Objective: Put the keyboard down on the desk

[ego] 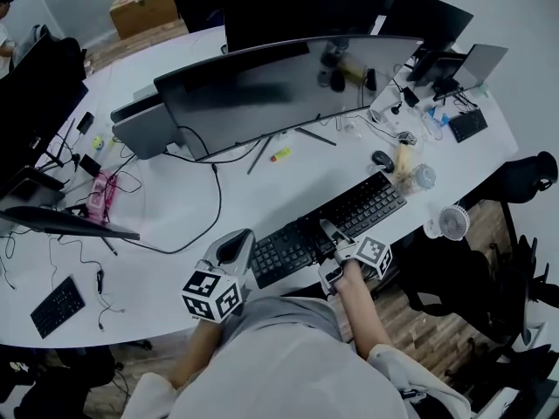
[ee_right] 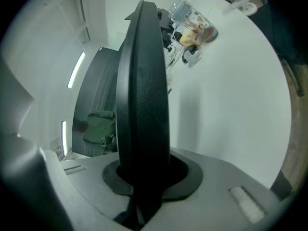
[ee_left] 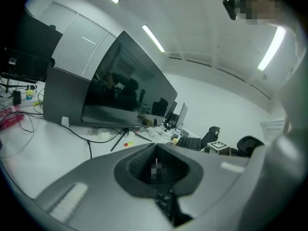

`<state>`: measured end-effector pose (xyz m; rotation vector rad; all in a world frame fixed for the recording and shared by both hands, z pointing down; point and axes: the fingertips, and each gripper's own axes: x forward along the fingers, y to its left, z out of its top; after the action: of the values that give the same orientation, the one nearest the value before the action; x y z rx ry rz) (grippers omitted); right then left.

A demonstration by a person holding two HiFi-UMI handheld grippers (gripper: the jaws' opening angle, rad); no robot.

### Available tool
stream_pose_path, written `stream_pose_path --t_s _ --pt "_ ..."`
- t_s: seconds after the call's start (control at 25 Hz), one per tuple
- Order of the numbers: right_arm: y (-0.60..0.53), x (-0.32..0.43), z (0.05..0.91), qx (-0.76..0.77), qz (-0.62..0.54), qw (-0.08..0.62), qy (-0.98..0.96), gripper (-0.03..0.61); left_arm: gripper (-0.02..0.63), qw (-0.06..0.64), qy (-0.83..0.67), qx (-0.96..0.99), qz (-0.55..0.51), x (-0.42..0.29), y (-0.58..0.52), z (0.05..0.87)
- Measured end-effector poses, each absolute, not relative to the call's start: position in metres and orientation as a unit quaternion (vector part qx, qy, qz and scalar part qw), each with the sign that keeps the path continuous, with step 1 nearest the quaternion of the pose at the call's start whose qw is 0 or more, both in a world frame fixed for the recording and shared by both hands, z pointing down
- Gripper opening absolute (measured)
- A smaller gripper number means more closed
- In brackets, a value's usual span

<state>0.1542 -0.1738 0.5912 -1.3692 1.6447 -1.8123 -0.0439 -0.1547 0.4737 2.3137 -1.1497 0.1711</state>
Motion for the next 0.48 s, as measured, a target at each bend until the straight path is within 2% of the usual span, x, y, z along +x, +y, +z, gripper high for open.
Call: stream_pose_path --t_s 0.48 --pt "-0.187 0.149 0.615 -0.465 -0.664 0.172 0.559 0.083 0.000 0.274 -0.432 0.856 0.069 -0.045 -0.157 0.477"
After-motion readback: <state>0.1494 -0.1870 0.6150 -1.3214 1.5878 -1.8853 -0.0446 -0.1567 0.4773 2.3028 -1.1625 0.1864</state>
